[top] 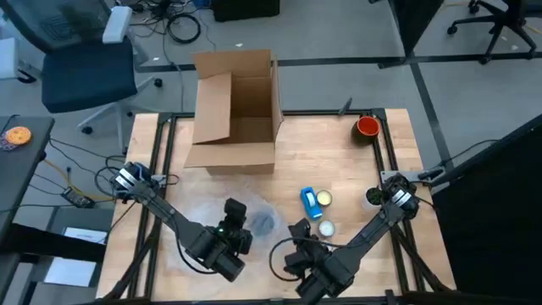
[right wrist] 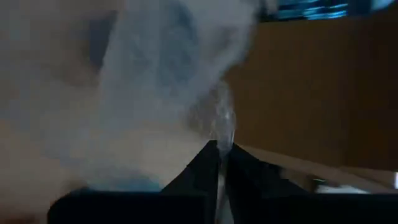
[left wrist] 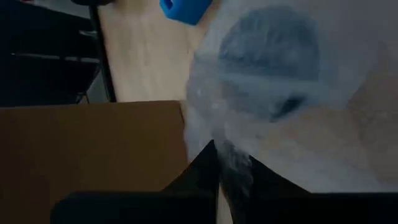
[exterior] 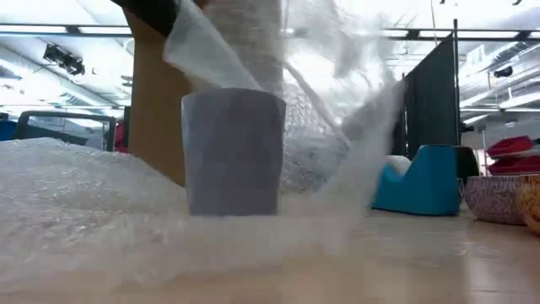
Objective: Wrap mug
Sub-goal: Wrap the blue mug with the bubble wrap
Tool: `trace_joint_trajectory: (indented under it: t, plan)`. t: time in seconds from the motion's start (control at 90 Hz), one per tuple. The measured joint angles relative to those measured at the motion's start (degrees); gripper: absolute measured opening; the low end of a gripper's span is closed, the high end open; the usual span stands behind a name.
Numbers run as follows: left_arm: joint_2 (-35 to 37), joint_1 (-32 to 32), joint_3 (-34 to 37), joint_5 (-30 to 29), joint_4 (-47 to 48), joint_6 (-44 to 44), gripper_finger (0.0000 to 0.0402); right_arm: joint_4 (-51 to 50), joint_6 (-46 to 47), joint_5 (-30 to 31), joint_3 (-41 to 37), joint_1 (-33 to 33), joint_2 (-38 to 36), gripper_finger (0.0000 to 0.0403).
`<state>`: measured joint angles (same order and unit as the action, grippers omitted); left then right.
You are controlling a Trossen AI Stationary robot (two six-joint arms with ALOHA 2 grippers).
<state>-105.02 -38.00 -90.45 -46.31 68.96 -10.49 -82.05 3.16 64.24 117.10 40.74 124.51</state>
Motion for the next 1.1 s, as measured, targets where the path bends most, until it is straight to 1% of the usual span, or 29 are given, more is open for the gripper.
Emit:
trace_joint_trajectory:
  t: [0.1, 0.378, 0.511, 0.711, 0.833, 1.022, 1.1]
  plan:
    - [-0.6, 0.0, 0.0, 0.0, -2.4, 1.5, 0.0, 0.0, -2.1, 2.3, 0.0, -1.3, 0.0, 0.0]
    - [-5.1, 0.9, 0.0, 0.5, -9.2, 6.1, 0.0, 0.1, -5.8, 3.3, 0.0, -5.0, 0.0, 0.0]
    - [-5.7, 0.9, 0.0, 0.4, -11.0, 8.9, 0.0, 0.0, -7.3, 4.4, 0.0, -5.7, 0.0, 0.0]
    - [-5.7, -0.1, -2.8, -0.2, -5.6, 5.9, 0.0, -0.8, -7.9, 6.6, 0.0, -3.7, -0.1, 0.0]
    - [-5.7, -0.8, -3.4, 0.2, -5.8, 5.6, 0.0, -1.6, -8.0, 9.6, 0.0, -2.2, -0.6, 0.0]
    - [-5.7, -0.8, -2.2, 5.0, -9.7, 5.5, 0.0, -1.3, -6.9, 9.2, 0.0, -1.8, -0.8, 0.0]
    - [-5.7, -0.9, -2.1, 5.1, -9.6, 5.4, 0.0, -1.3, -6.8, 9.2, 0.0, -1.8, -0.8, 0.0]
